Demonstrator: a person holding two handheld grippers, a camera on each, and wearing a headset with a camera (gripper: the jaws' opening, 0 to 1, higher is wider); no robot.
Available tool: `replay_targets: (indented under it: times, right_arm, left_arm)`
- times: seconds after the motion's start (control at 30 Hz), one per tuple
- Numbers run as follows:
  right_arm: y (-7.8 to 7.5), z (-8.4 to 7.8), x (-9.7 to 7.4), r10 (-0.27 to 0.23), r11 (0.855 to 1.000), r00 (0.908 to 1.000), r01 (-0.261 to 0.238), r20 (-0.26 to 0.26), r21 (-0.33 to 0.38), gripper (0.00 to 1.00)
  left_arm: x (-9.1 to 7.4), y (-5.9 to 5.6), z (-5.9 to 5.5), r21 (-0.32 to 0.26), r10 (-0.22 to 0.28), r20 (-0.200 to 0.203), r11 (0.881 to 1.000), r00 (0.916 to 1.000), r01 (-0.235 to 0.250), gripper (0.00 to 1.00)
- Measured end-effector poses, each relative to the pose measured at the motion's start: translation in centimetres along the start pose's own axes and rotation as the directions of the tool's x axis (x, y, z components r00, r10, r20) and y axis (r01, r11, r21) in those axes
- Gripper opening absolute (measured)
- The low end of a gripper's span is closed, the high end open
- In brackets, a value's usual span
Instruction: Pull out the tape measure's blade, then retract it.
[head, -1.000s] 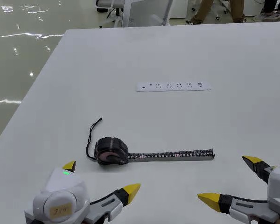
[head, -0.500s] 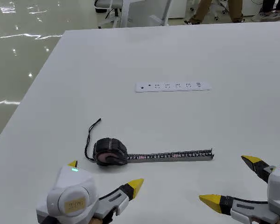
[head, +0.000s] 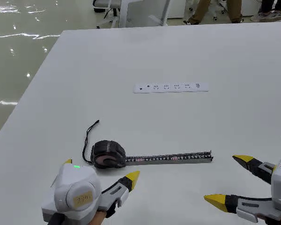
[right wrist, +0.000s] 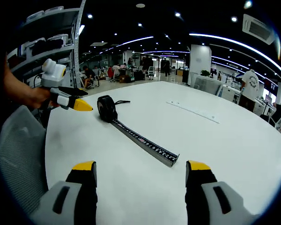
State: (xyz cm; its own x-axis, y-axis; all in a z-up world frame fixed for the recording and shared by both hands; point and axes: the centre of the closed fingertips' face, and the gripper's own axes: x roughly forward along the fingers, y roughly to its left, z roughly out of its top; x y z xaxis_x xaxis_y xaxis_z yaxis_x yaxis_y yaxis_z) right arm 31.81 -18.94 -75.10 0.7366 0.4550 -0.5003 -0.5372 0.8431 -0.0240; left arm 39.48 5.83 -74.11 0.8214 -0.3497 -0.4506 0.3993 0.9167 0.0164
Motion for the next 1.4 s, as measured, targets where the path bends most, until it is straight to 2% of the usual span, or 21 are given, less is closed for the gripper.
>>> replay_targets:
  times: [0.03, 0.07, 0.1, 0.3, 0.33, 0.57, 0.63, 0.73, 0.77, 0.87, 1.13, 1.4]
  right_arm:
    - [0.0, 0.0, 0.0, 0.003, 1.000, 1.0000, -0.003, 0.001, -0.002, 0.76]
    - [0.0, 0.1, 0.2, 0.039, 0.999, 0.9992, -0.038, 0.008, -0.025, 0.74]
    - [-0.7, -0.5, 0.6, 0.088, 0.990, 0.9958, -0.090, -0.025, -0.107, 0.73]
    - [-1.3, -0.5, 1.0, 0.128, 0.980, 0.9910, -0.133, -0.041, -0.151, 0.67]
    - [-1.5, -0.6, 1.2, 0.144, 0.974, 0.9883, -0.150, -0.050, -0.169, 0.66]
    - [-2.6, -0.6, 2.1, 0.191, 0.958, 0.9792, -0.201, -0.070, -0.204, 0.59]
    - [-2.7, -0.7, 2.4, 0.206, 0.953, 0.9752, -0.219, -0.081, -0.211, 0.58]
    - [-2.5, -1.1, 2.8, 0.250, 0.933, 0.9608, -0.272, -0.120, -0.234, 0.56]
    - [-2.6, -1.1, 2.9, 0.252, 0.931, 0.9597, -0.275, -0.124, -0.238, 0.55]
    - [-2.6, -1.5, 3.3, 0.271, 0.915, 0.9489, -0.306, -0.161, -0.264, 0.52]
    - [-3.9, -1.7, 4.3, 0.287, 0.896, 0.9367, -0.337, -0.200, -0.289, 0.44]
    - [-5.1, -2.2, 5.7, 0.314, 0.873, 0.9162, -0.381, -0.249, -0.303, 0.40]
  left_arm:
    - [0.0, 0.0, 0.0, 0.000, 0.003, 0.001, 1.000, 1.0000, -0.003, 1.00]
    - [0.2, 0.4, 0.3, -0.005, 0.026, 0.014, 1.000, 0.9996, -0.026, 1.00]
    - [1.1, 0.9, 0.1, -0.030, 0.049, 0.001, 0.998, 0.9988, -0.049, 1.00]
    - [1.8, 1.3, -0.1, -0.045, 0.067, -0.012, 0.997, 0.9977, -0.068, 1.00]
    - [2.1, 1.4, -0.2, -0.052, 0.072, -0.017, 0.996, 0.9972, -0.073, 1.00]
    - [3.1, 1.7, -0.2, -0.049, 0.088, -0.022, 0.995, 0.9959, -0.089, 1.00]
    - [3.4, 1.8, -0.2, -0.054, 0.088, -0.024, 0.995, 0.9958, -0.089, 0.99]
    - [4.0, 2.0, -0.3, -0.059, 0.092, -0.029, 0.994, 0.9954, -0.093, 0.99]
    - [4.1, 2.1, -0.3, -0.059, 0.092, -0.029, 0.994, 0.9953, -0.094, 0.99]
    - [4.4, 2.3, -0.1, -0.061, 0.098, -0.028, 0.993, 0.9948, -0.100, 0.99]
    - [5.1, 2.9, -0.1, -0.081, 0.117, -0.030, 0.990, 0.9927, -0.119, 0.97]
    - [6.1, 3.3, -0.3, -0.100, 0.133, -0.041, 0.986, 0.9903, -0.136, 0.94]
